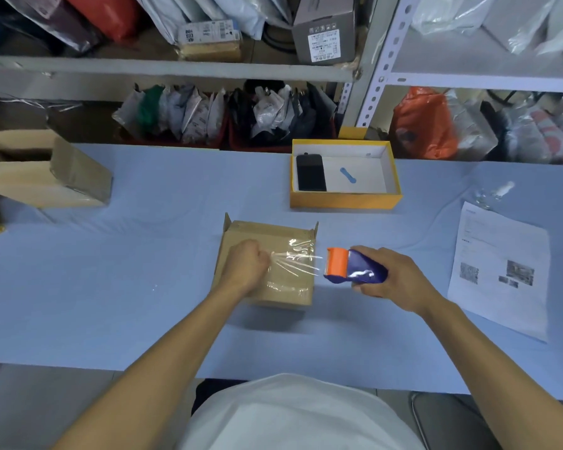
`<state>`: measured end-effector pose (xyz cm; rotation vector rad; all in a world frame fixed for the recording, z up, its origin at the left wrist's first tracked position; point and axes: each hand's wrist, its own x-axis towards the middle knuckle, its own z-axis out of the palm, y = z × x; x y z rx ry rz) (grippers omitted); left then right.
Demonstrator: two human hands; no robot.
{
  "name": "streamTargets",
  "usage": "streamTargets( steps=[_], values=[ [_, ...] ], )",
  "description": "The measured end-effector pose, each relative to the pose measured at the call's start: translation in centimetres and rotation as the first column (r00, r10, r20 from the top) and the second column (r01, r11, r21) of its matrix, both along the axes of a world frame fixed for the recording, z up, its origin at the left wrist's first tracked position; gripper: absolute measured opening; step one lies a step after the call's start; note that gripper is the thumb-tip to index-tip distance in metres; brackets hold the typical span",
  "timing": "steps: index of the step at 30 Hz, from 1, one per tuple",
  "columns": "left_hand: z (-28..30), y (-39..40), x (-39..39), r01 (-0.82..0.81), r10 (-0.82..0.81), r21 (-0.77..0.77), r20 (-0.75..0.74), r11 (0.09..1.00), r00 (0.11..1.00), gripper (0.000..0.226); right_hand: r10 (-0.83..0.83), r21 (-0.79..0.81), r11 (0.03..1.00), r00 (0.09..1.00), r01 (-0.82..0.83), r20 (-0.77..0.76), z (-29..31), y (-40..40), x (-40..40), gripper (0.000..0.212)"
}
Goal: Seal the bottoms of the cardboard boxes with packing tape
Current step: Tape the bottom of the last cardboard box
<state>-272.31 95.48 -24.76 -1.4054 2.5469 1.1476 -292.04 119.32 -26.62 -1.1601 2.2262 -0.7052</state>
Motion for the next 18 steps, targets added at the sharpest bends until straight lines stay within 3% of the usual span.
streamTargets(
  steps=[3,7,11,13,15,18],
  values=[
    [0.1,-0.1,-0.6,0.094,-0.089,-0.084,0.057,0.992,0.994,0.025,0.073,0.084,0.994,0.995,-0.067,-0.071,-0.8,-0.4,0.1,0.075],
    [-0.9,0.0,-0.3,0.194,-0.172,-0.152,0.147,0.969,0.974,0.021,0.039,0.075,0.997,0.999,-0.037,-0.030,-1.8,0.3,-0.2,0.074],
    [-0.7,-0.1,-0.4,0.155,-0.086,-0.291,0.238,0.944,0.967,0.021,0.080,0.125,0.990,0.994,-0.070,-0.071,-2.1,-0.1,0.2,0.075],
    [-0.4,0.1,-0.7,0.144,-0.075,-0.382,0.190,0.913,0.979,0.014,0.083,0.136,0.988,0.994,-0.072,-0.071,-2.2,-0.4,0.3,0.074],
    [-0.5,1.8,-1.1,0.168,-0.164,-0.402,0.045,0.900,0.985,0.007,0.097,0.148,0.985,0.992,-0.084,-0.085,-2.2,-0.6,0.5,0.073],
    [-1.2,5.2,-1.3,0.387,-0.466,-0.443,-0.081,0.809,0.881,0.028,0.104,0.165,0.982,0.990,-0.088,-0.093,-2.1,-0.6,0.5,0.071]
  ],
)
